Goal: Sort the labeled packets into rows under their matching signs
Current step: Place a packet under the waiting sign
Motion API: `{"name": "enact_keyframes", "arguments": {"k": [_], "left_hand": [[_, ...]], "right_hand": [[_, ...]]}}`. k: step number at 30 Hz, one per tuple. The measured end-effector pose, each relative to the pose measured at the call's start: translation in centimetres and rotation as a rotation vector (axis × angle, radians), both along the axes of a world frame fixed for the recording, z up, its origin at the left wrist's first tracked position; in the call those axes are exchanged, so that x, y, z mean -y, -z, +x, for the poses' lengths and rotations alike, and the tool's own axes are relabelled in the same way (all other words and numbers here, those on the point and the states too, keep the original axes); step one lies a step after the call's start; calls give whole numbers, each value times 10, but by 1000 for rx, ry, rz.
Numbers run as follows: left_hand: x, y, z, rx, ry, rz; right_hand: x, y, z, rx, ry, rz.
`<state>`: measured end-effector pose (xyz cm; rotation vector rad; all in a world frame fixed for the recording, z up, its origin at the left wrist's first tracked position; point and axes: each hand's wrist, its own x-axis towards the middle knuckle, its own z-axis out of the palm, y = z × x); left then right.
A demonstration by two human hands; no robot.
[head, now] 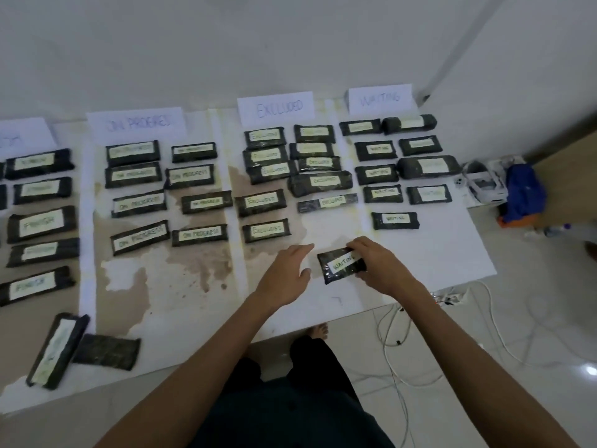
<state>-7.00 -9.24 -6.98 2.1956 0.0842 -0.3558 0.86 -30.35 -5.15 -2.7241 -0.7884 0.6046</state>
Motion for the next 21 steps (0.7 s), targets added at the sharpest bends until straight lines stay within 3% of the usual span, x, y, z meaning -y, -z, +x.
{"name": "enact_keyframes", "arguments": {"k": [12, 21], "left_hand": [[154, 36, 87, 103, 323, 165], [209, 89, 112, 215, 461, 352]], "right_hand": [[188, 17, 118, 74, 279, -146], [227, 62, 177, 24, 318, -55]]}}
